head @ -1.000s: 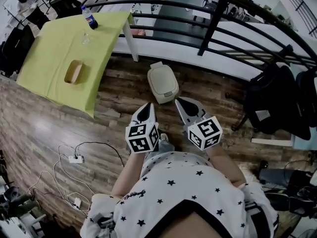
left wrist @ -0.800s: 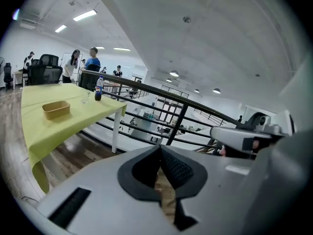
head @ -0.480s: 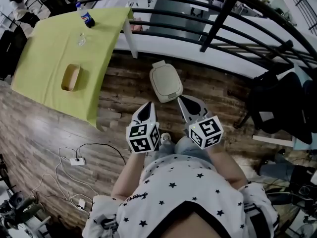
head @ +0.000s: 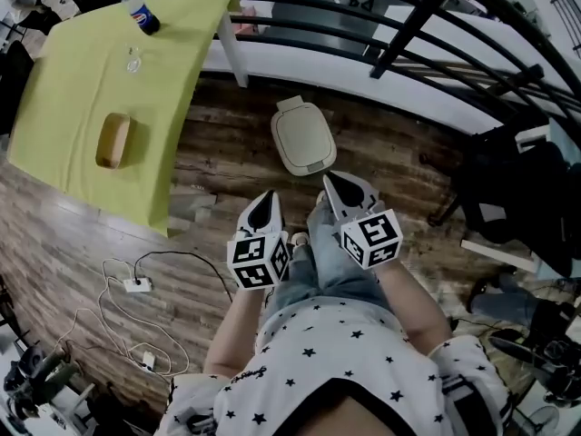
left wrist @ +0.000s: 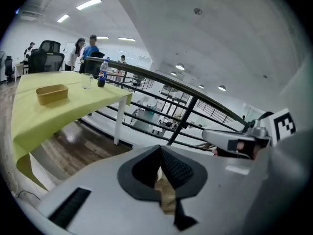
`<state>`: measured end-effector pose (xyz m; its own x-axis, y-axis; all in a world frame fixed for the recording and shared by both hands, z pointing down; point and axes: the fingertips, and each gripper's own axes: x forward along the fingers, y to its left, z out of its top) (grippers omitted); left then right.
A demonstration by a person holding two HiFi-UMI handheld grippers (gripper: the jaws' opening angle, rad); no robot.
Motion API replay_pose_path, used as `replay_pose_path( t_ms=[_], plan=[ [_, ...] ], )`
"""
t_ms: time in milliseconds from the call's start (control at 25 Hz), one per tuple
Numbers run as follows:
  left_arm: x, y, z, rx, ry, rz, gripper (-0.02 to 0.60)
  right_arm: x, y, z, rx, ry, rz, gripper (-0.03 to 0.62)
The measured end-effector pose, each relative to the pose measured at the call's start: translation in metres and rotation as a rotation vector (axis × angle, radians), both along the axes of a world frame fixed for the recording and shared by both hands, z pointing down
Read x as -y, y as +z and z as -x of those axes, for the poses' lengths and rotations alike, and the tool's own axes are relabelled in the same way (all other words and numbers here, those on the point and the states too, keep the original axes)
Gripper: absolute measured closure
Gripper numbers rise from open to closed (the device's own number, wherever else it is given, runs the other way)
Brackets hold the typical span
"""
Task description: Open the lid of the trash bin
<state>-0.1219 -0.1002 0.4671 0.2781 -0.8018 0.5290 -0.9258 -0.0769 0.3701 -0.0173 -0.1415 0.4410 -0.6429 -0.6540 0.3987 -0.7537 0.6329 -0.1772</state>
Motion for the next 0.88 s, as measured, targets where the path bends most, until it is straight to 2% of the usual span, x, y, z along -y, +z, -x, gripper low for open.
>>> replay_pose_path(
  t_ms=[400,880],
  plan=[
    [0.032,0.058,0.013,-0.004,-0.045,0.090,0.571,0.047,0.079,-0.004,-0.068,0.013,0.085,0.600],
    [0.063,0.132,0.005,0.007,-0.046,0.174,0.571,0.072,0.202,-0.013,-0.167,-0.021,0.206,0.600]
  ],
)
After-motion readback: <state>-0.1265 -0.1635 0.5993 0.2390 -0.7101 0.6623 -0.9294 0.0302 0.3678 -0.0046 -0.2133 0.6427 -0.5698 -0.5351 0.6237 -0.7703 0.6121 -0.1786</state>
